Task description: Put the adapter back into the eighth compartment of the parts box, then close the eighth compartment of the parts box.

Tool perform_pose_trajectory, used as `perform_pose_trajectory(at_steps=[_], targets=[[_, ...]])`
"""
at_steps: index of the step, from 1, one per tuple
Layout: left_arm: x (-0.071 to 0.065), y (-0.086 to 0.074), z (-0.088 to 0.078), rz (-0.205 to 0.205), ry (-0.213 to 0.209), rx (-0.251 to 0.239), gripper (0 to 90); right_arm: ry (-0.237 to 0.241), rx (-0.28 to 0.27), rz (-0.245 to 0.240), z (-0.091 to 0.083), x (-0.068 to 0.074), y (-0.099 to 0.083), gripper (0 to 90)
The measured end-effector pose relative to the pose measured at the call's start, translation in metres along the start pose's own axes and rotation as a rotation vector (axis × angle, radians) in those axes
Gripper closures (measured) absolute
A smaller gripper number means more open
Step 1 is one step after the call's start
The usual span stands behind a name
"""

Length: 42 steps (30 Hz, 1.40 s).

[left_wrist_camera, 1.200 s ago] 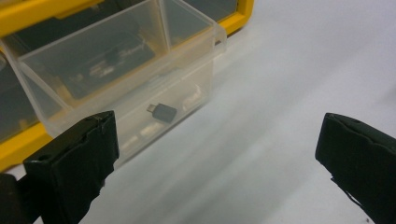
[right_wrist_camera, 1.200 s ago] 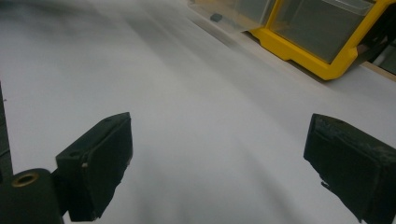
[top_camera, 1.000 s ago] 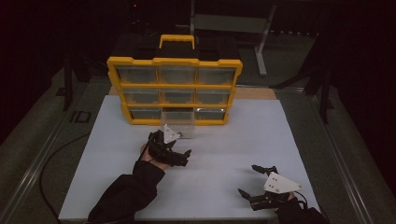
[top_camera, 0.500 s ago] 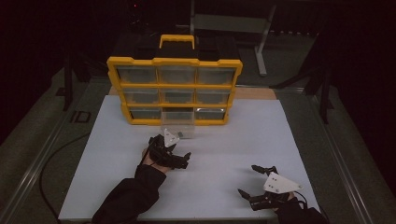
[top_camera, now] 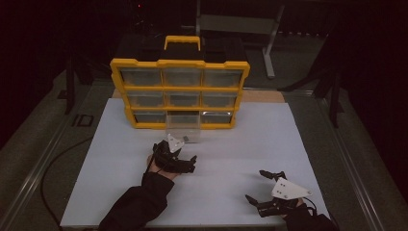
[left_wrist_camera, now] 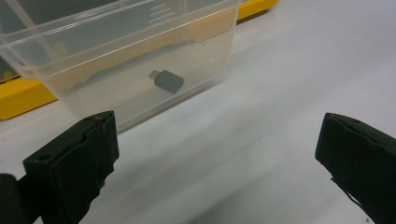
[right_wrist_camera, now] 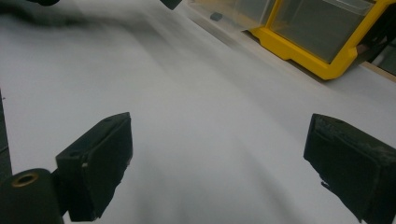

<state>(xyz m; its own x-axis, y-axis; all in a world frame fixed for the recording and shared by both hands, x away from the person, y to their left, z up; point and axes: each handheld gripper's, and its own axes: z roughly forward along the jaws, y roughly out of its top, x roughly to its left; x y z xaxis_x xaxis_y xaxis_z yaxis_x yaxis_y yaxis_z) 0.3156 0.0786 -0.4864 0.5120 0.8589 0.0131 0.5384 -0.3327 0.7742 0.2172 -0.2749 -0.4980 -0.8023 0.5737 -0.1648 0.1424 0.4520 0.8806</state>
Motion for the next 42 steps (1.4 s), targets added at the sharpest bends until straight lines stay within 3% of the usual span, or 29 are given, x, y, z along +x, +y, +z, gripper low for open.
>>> perform_pose_trajectory(at_steps=[9, 22, 31, 42], targets=[[-0.0014, -0.0004, -0.0003, -0.026, 0.004, -0.006, 0.0, -0.005, 0.001, -0.001, 0.0, -0.0002, 0.0, 8.1], [-0.0051, 0.0009, 0.0009, -0.012, 0.006, 0.01, 0.0, -0.004, -0.002, 0.0, -0.0001, -0.0009, -0.0002, 8.1], [-0.0066, 0.0004, 0.0012, 0.007, 0.037, 0.021, 1.0, -0.005, 0.002, 0.0, 0.0002, -0.0004, 0.0001, 8.1], [-0.005, -0.0003, -0.0001, 0.004, 0.077, 0.006, 17.4, -0.002, 0.002, 0.002, 0.0002, -0.0006, -0.0002, 8.1]])
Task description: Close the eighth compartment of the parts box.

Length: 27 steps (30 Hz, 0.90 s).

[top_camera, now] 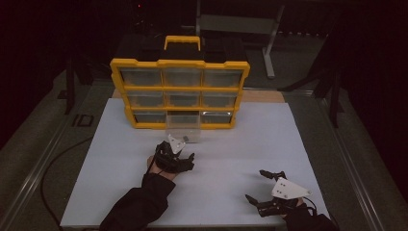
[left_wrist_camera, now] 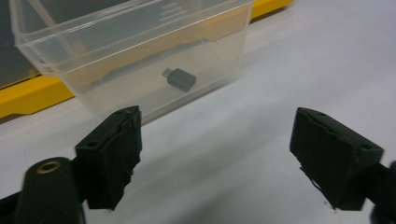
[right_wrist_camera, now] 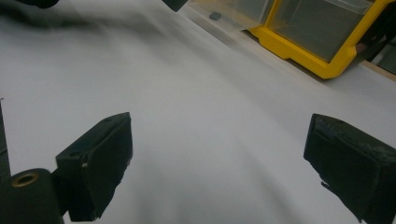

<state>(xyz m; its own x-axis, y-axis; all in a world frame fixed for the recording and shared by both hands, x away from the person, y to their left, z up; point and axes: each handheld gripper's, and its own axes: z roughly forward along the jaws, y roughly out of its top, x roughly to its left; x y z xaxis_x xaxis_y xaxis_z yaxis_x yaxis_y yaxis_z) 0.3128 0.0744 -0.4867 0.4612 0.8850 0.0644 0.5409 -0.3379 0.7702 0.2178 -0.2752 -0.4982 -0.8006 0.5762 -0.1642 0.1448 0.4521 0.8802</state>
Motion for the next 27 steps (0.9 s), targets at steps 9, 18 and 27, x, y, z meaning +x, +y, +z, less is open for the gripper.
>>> perform_pose_trajectory(at_steps=[9, 18, 27], targets=[[0.0003, -0.0016, 0.001, 0.002, 0.032, -0.006, 40.5, -0.001, 0.001, -0.001, -0.0001, 0.0, 0.0002, 8.1], [0.0045, -0.0028, 0.001, -0.009, 0.04, -0.019, 59.3, -0.003, -0.007, -0.005, -0.0007, 0.0002, 0.0008, 8.1], [0.0096, -0.0031, 0.0026, -0.016, 0.024, -0.014, 77.0, -0.005, -0.007, 0.007, -0.0005, 0.0007, 0.0008, 8.1]])
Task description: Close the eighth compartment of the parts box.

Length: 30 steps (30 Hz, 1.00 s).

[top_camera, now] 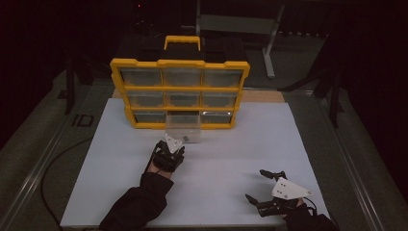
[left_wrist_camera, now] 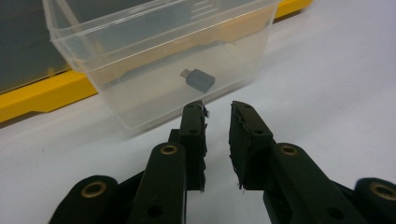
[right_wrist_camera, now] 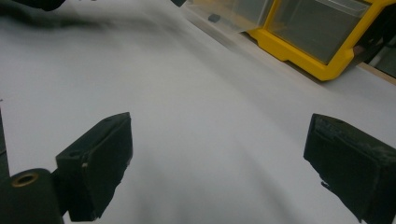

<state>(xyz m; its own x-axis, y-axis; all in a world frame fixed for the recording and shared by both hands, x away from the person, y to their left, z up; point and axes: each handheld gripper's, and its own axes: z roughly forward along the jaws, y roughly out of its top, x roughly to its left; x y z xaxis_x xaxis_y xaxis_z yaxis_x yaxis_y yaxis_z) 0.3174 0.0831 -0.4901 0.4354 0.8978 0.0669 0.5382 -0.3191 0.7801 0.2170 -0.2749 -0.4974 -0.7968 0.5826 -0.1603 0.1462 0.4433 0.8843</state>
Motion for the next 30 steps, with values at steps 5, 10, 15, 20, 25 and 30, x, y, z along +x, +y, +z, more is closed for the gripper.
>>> perform_pose_trajectory(at_steps=[5, 10, 15, 20, 25, 30], targets=[[0.004, 0.002, -0.001, 0.007, -0.02, 0.005, 86.8, 0.0, 0.002, -0.009, 0.0, -0.001, 0.0, 8.1], [0.006, 0.002, 0.001, 0.034, -0.023, 0.019, 88.8, 0.0, 0.001, -0.013, 0.0, 0.0, 0.0, 8.1], [0.009, 0.004, 0.003, 0.04, -0.031, 0.01, 88.9, -0.001, 0.002, -0.011, 0.0, 0.0, 0.0, 8.1], [0.012, 0.007, 0.006, 0.041, -0.033, 0.006, 89.1, -0.001, 0.003, -0.01, 0.0, 0.0, 0.0, 8.1], [0.014, 0.009, 0.01, 0.04, -0.025, -0.003, 89.0, 0.0, 0.004, -0.008, 0.0, 0.0, 0.0, 8.1], [0.014, 0.012, 0.013, 0.052, -0.012, -0.006, 89.1, 0.0, 0.002, -0.011, 0.0, 0.0, 0.0, 8.1]])
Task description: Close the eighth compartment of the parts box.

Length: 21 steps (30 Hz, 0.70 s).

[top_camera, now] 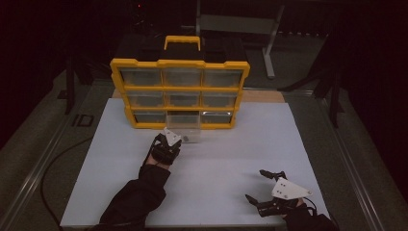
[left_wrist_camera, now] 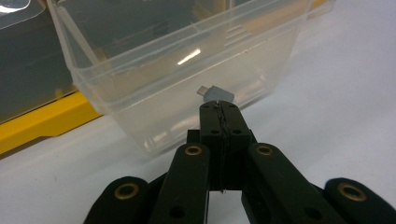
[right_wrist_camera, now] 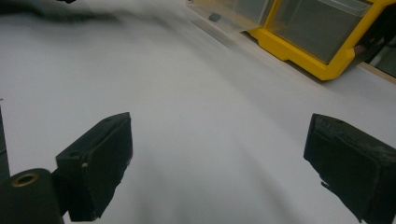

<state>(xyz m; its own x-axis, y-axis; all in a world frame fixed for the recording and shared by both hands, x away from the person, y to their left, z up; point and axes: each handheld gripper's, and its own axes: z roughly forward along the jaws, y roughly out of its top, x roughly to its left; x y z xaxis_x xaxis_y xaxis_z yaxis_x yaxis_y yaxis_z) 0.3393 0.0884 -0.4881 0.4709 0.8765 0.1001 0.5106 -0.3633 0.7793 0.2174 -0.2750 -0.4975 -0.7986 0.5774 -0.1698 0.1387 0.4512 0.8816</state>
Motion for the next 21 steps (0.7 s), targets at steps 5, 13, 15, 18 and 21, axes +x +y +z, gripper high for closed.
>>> perform_pose_trajectory(at_steps=[5, 13, 15, 18, 21], targets=[[0.001, 0.0, 0.002, -0.005, 0.001, -0.007, 89.0, 0.0, 0.0, -0.003, 0.0, 0.0, 0.0, 8.1], [0.0, 0.001, 0.007, 0.015, -0.001, 0.008, 89.0, 0.0, 0.0, -0.003, 0.0, 0.0, 0.0, 8.1], [0.0, 0.001, 0.008, 0.016, -0.001, 0.01, 89.0, 0.0, 0.001, -0.002, 0.0, 0.0, 0.0, 8.1], [0.0, 0.002, 0.009, 0.018, -0.001, 0.019, 89.0, 0.0, 0.001, 0.0, 0.0, 0.0, 0.0, 8.1], [0.0, 0.001, 0.011, 0.015, 0.001, 0.024, 89.0, 0.001, 0.0, -0.001, 0.0, 0.0, 0.0, 8.1]])
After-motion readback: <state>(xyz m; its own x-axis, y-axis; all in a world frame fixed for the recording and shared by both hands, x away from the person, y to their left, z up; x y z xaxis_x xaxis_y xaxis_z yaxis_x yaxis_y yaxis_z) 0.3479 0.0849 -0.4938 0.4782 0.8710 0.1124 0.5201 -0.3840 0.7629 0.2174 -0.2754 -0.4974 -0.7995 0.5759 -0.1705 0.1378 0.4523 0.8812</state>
